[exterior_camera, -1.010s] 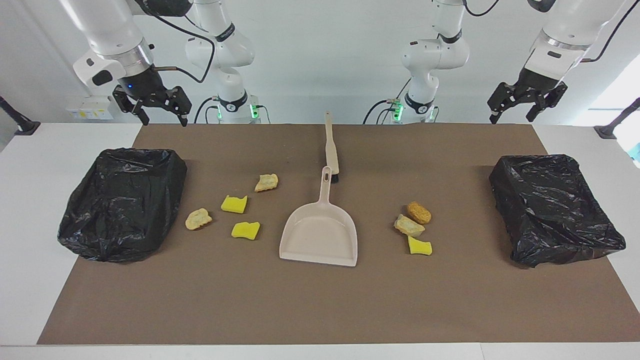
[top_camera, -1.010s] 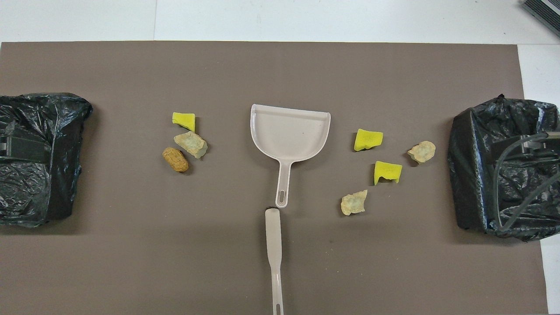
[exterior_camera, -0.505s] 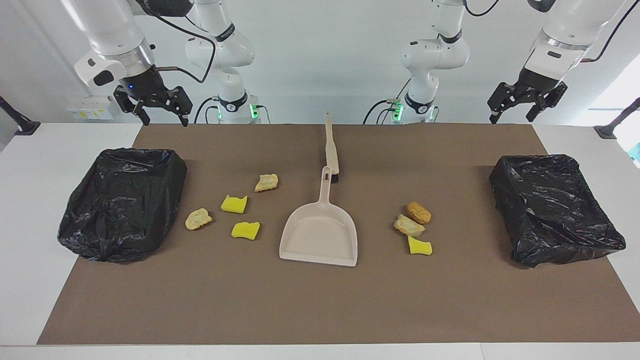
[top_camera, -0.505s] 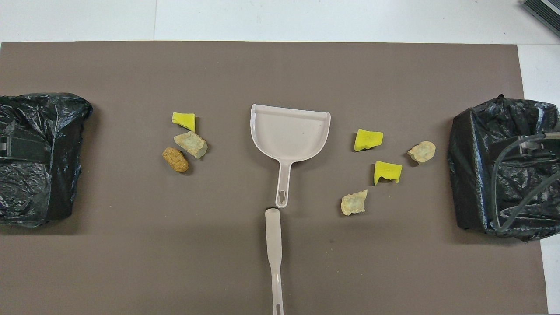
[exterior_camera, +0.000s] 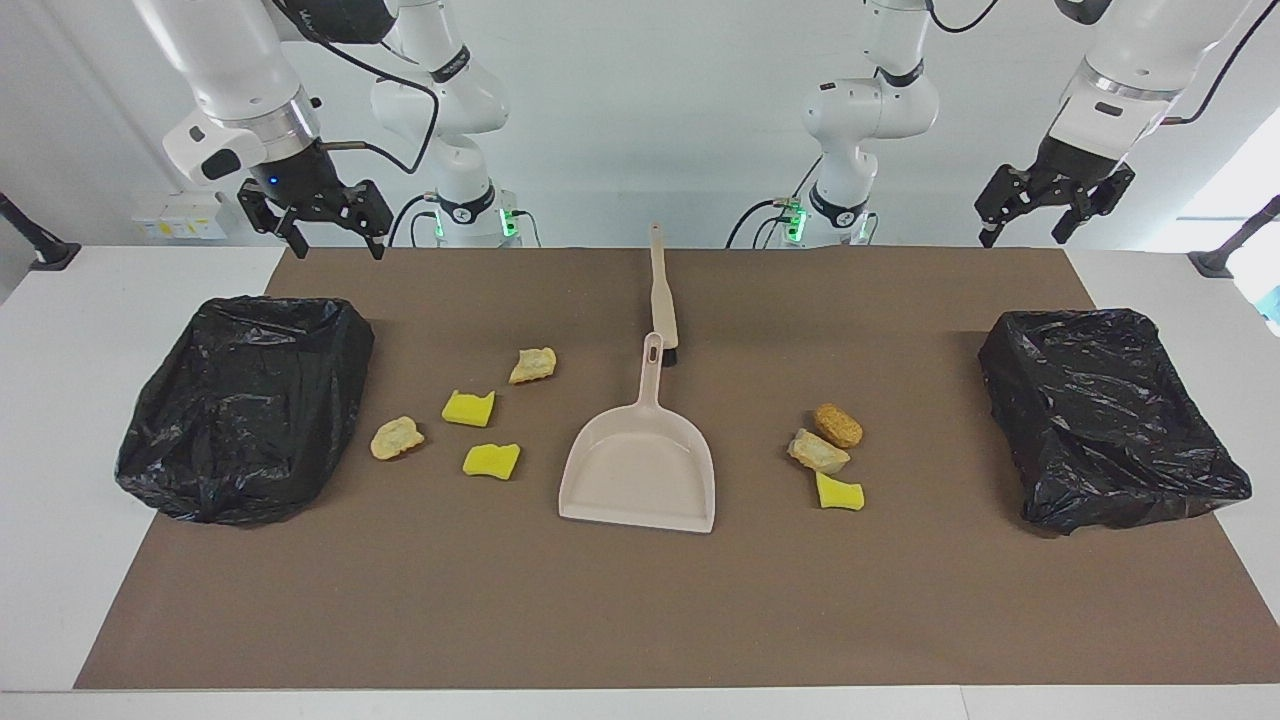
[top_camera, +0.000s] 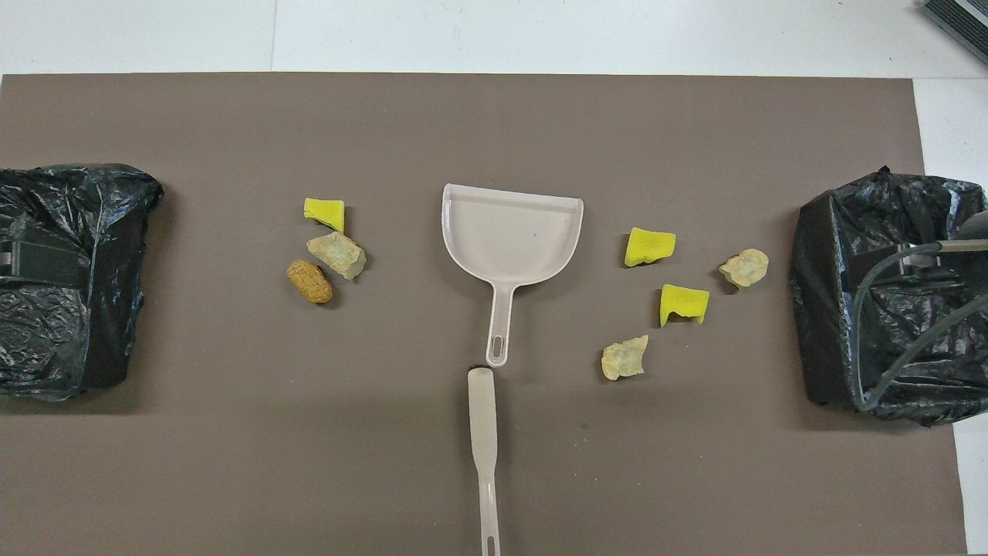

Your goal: Sweep and dump trash in bin

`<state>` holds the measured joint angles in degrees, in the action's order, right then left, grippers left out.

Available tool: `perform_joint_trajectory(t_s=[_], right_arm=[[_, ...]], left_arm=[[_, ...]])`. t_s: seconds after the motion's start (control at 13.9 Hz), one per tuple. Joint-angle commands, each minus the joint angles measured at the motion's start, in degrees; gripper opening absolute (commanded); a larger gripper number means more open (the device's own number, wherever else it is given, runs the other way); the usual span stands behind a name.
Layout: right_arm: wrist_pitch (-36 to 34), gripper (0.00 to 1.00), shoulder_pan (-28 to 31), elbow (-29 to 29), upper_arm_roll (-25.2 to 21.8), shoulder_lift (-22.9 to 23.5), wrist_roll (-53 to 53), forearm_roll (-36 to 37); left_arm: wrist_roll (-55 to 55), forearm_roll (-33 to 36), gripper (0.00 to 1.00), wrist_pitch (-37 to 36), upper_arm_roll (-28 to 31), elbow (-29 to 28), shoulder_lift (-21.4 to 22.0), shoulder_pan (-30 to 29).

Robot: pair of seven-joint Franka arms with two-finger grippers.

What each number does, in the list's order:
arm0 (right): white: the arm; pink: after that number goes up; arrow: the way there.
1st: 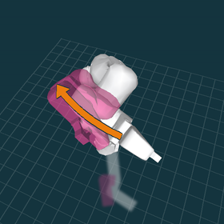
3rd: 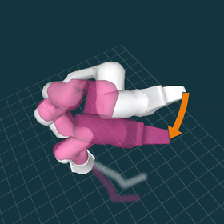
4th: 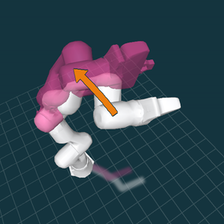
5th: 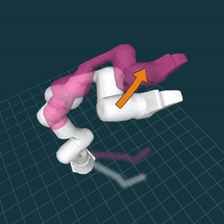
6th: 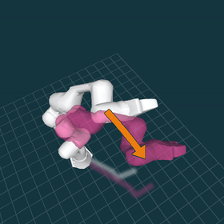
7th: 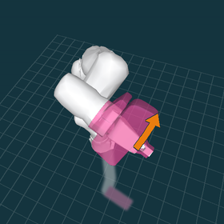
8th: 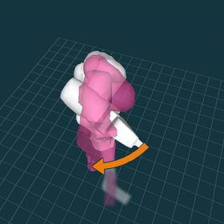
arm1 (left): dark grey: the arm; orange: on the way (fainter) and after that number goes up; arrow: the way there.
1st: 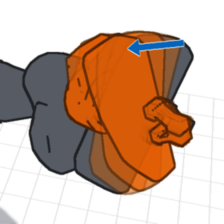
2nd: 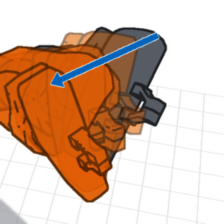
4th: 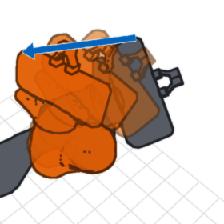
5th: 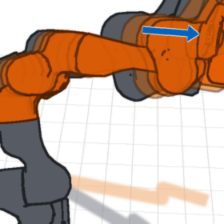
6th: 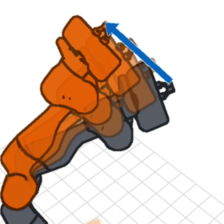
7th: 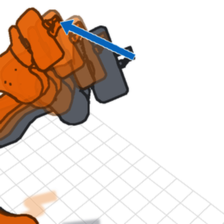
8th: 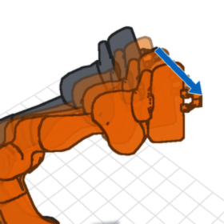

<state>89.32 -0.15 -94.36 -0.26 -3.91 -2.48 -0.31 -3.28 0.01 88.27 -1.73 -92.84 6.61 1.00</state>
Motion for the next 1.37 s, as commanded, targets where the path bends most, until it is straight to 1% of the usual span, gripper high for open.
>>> perform_joint_trajectory(t_s=[0.0, 0.36, 0.43, 0.65, 0.79, 0.94, 1.15, 1.3], right_arm=[[3.3, 1.00, 0.0, -3.5, 0.3, -1.7, -1.0, -0.8], [4.1, 1.00, -2.5, -2.9, 1.0, 0.0, -1.2, -0.9], [4.0, 1.00, -2.6, -2.6, 1.0, 0.9, -1.2, -1.1], [3.0, 1.00, -2.7, 1.2, 1.1, 4.3, -1.2, -2.0], [3.5, 1.00, -3.0, 1.6, 1.2, 5.5, -1.3, -1.8], [3.9, 1.00, -4.8, 1.7, 1.3, 6.6, -1.5, -1.7], [6.7, 1.00, -5.7, 2.5, 1.3, 7.9, -4.0, -2.1], [8.7, 1.00, -7.9, 2.4, 1.5, 8.7, -9.5, -2.5]], left_arm=[[-0.1, 0.7, 1.00, -0.7, -0.1, 0.1, 0.4, -0.2], [-0.1, 0.7, 1.00, -0.7, -0.1, 0.0, 0.5, -0.2], [-0.1, 0.7, 1.00, -0.7, -0.1, 0.1, 0.5, -0.2], [-0.1, 0.7, 1.00, -0.7, -0.1, 0.1, 0.5, -0.2], [-0.1, 0.7, 1.00, -0.7, -0.1, 0.1, 0.4, -0.2], [-0.1, 0.7, 1.00, -0.7, -0.1, 0.0, 0.4, -0.2], [-0.1, 0.7, 1.00, -0.7, -0.1, 0.1, 0.4, -0.2], [-0.1, 0.7, 1.00, -0.7, -0.1, 0.1, 0.4, -0.2]])
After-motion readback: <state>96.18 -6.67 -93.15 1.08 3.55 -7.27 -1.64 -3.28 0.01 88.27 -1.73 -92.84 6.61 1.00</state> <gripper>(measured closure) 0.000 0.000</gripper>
